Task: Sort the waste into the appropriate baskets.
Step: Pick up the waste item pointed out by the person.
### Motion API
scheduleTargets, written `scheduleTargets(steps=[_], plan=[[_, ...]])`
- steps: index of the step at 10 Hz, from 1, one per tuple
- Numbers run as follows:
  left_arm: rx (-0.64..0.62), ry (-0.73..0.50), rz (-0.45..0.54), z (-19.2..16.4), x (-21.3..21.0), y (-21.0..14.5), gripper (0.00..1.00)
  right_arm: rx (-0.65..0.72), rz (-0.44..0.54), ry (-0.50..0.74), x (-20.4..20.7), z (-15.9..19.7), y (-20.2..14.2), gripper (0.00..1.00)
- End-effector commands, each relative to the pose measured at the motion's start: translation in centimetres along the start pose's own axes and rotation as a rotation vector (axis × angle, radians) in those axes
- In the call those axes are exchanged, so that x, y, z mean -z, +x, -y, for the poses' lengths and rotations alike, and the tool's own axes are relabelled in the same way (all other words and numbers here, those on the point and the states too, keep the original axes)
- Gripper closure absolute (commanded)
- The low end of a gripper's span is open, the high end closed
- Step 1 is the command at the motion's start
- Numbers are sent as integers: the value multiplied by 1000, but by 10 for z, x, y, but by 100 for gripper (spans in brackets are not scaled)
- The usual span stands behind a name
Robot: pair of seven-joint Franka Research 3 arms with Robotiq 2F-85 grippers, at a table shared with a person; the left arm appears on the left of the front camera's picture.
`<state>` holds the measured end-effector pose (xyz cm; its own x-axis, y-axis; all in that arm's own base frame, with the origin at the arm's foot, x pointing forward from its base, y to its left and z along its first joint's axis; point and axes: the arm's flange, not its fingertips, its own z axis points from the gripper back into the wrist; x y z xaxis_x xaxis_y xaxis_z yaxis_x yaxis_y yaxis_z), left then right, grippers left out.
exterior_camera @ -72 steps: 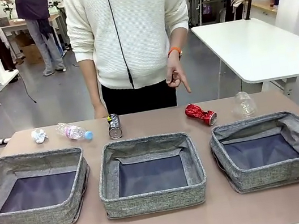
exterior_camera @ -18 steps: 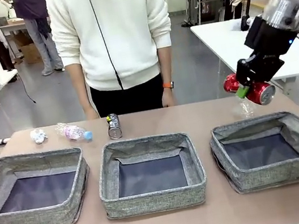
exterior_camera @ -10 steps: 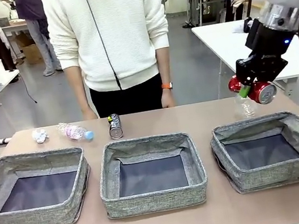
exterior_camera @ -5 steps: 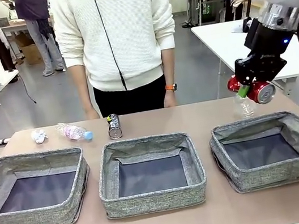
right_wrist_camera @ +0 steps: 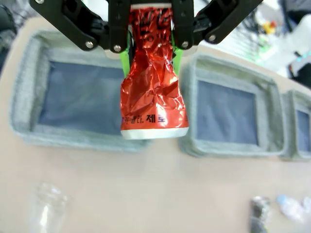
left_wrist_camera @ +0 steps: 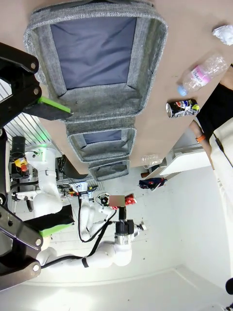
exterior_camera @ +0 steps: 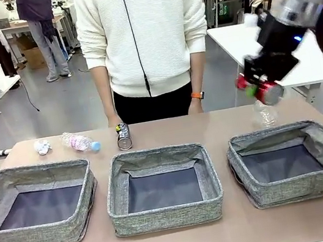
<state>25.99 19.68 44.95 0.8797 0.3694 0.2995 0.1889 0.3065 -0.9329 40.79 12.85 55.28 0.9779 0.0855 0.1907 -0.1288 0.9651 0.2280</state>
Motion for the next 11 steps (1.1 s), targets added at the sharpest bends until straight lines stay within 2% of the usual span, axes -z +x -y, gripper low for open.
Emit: scheduleTargets(steps=[1, 3, 5, 7, 9, 11], plan=[[21, -16, 8, 1, 0, 0, 0, 86, 83, -27, -24, -93, 35, 65], [21, -16, 8, 1, 0, 0, 0, 72, -3, -92, -62, -190, 41, 65], [21, -16, 8, 1, 0, 0, 0, 53, -38, -230, -92, -252, 32, 65], [21, -16, 8, 1, 0, 0, 0, 41, -47, -255, -120, -278, 33, 65], [21, -16, 8, 1, 0, 0, 0, 35, 15, -264, -139, -285, 34, 65], [21, -16, 8, 1, 0, 0, 0, 50, 19, -276, -137, -285, 36, 65]])
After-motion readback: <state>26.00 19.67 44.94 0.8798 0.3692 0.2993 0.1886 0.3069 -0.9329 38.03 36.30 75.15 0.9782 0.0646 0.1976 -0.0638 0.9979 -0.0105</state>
